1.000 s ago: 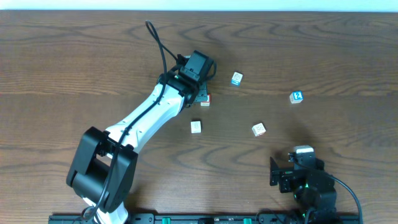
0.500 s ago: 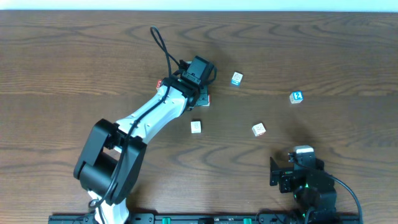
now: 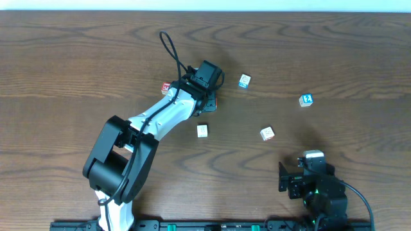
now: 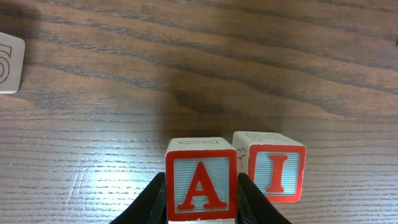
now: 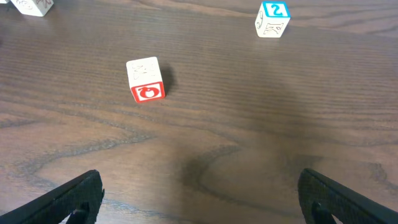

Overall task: Spell out Ai2
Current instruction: 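Lower the 'A' block to the left of the 'I' block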

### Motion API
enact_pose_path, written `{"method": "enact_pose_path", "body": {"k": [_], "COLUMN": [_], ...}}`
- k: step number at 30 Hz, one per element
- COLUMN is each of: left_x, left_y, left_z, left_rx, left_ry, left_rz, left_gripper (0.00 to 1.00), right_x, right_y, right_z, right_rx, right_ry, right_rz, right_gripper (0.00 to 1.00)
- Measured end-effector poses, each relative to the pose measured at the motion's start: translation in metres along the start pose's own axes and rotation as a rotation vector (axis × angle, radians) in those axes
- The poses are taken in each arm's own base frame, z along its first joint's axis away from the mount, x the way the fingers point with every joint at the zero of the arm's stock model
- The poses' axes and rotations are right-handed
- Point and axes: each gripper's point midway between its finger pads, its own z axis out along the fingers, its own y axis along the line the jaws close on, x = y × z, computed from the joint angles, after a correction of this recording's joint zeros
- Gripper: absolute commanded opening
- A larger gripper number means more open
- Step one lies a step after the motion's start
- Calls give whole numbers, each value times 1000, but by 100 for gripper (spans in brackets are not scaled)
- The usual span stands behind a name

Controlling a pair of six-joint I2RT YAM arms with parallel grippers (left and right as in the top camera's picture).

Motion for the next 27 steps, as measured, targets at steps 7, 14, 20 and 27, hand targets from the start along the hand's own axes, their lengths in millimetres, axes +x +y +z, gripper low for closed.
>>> {"method": "enact_pose_path", "body": {"k": [7, 14, 20, 27], "left_x": [0, 1, 2, 3], "left_y": [0, 0, -1, -3], "left_z": [0, 0, 0, 0], "left_rx": [2, 1, 7, 16], "left_ry": [2, 4, 9, 15], "left_rz": [0, 0, 0, 0], "left_gripper": [20, 27, 26, 29], "right_x": [0, 0, 0, 0], "right_y": [0, 0, 0, 0], "right_z": [0, 0, 0, 0], "right_rx": [0, 0, 0, 0], "right_ry": [0, 0, 0, 0], "right_rz": [0, 0, 0, 0], "right_gripper": [99, 99, 99, 99]}}
